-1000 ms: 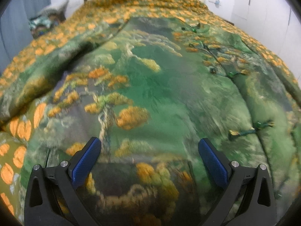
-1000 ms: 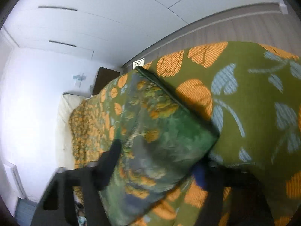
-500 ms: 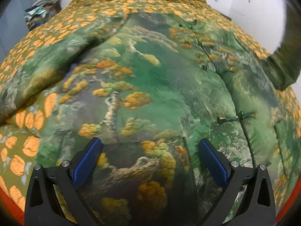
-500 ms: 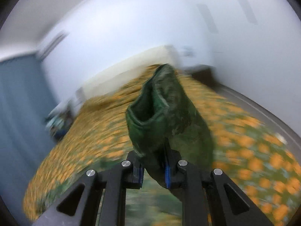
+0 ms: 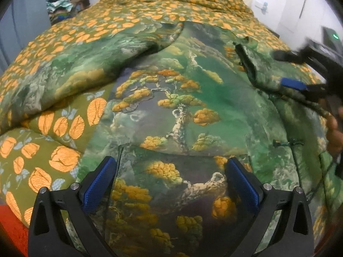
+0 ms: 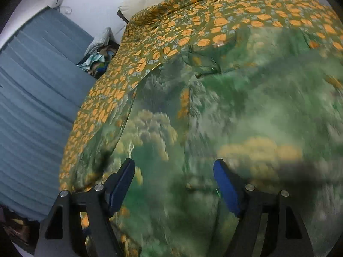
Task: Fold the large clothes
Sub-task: 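Grasp a sleeve with the right tool and fold it across the jacket front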
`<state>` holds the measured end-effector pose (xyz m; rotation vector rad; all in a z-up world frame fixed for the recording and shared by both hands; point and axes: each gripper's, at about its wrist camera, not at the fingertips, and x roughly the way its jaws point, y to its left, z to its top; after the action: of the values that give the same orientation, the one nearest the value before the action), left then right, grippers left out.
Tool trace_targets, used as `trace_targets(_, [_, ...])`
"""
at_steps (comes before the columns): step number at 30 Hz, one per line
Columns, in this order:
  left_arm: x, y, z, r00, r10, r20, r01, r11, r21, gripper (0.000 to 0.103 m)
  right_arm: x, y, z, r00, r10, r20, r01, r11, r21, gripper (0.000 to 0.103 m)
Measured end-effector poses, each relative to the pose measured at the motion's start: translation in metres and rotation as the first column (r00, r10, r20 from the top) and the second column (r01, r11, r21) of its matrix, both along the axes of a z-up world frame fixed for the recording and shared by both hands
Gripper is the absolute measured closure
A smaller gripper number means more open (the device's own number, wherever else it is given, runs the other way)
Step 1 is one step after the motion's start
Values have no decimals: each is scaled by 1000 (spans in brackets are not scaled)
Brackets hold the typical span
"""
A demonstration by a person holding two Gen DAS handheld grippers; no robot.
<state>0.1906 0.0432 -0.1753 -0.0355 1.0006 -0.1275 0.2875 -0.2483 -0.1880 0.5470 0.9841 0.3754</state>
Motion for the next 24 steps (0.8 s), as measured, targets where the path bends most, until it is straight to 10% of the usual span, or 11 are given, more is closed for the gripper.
trace_targets(5, [6,-12,-10,1000,0,-28,2,997,72,0,-15,-50,39,988,7,157,38,959,-280,18])
trace_targets(9, [10,-12,-19,998,21,-62,-17,997,74,0,4,-86,30,993,-56,102,96,888,-449,18])
trace_targets(14, [8,-8,-23,998,3,-59,0,998,58,0,31,-70,-43,994,-12,-111,-40,890,-455,15])
trace_targets(24, [2,-16,-16,999,-9,-41,14,993,114,0,-38,-35,10,991,92,98,-35,881,-472,15])
